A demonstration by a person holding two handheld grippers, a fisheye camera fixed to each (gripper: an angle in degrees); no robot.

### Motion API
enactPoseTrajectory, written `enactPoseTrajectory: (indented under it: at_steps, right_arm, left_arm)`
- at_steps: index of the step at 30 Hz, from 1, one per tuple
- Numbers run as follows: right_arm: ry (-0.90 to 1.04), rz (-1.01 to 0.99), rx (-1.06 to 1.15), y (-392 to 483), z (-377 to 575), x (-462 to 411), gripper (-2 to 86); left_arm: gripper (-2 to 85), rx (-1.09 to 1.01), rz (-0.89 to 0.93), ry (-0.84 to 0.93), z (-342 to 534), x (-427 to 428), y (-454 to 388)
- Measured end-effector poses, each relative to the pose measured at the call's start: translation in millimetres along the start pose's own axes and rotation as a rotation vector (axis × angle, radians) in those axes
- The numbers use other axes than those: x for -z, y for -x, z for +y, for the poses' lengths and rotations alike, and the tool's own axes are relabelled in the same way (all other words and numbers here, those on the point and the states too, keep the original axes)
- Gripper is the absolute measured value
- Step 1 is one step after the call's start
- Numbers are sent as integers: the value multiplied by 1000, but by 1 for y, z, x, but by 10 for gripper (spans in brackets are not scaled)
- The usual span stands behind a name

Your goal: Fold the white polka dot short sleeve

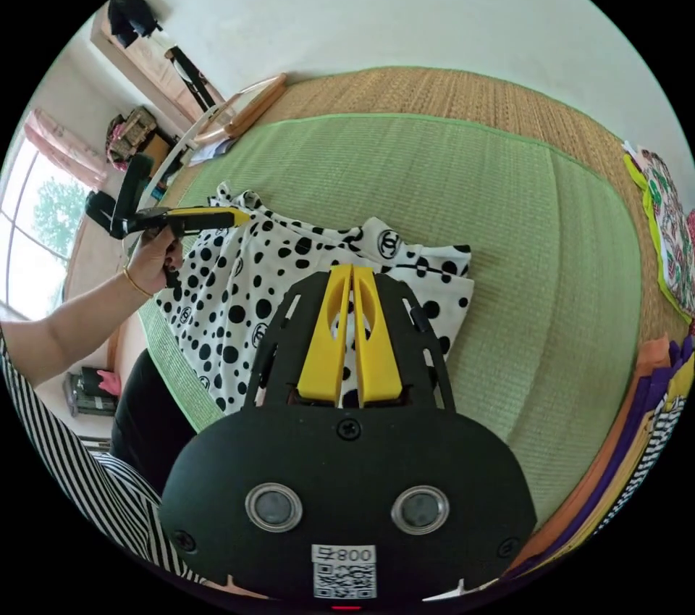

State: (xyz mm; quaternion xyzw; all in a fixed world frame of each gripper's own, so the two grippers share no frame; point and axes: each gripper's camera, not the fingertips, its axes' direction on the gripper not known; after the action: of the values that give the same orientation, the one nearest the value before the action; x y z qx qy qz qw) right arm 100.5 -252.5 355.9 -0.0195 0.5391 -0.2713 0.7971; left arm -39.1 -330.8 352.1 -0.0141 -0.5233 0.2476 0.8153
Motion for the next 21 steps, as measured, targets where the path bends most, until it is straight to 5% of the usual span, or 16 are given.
enactPoseTrajectory:
  at_steps: [8, 21]
  right_arm:
    - [148, 168, 51, 39, -19, -61, 4]
    - [115, 163, 33, 41, -24, -62, 0]
  left_arm:
    - [3, 16, 15, 4, -4, -23, -10]
    - [9, 33, 12, 39, -12, -53, -29]
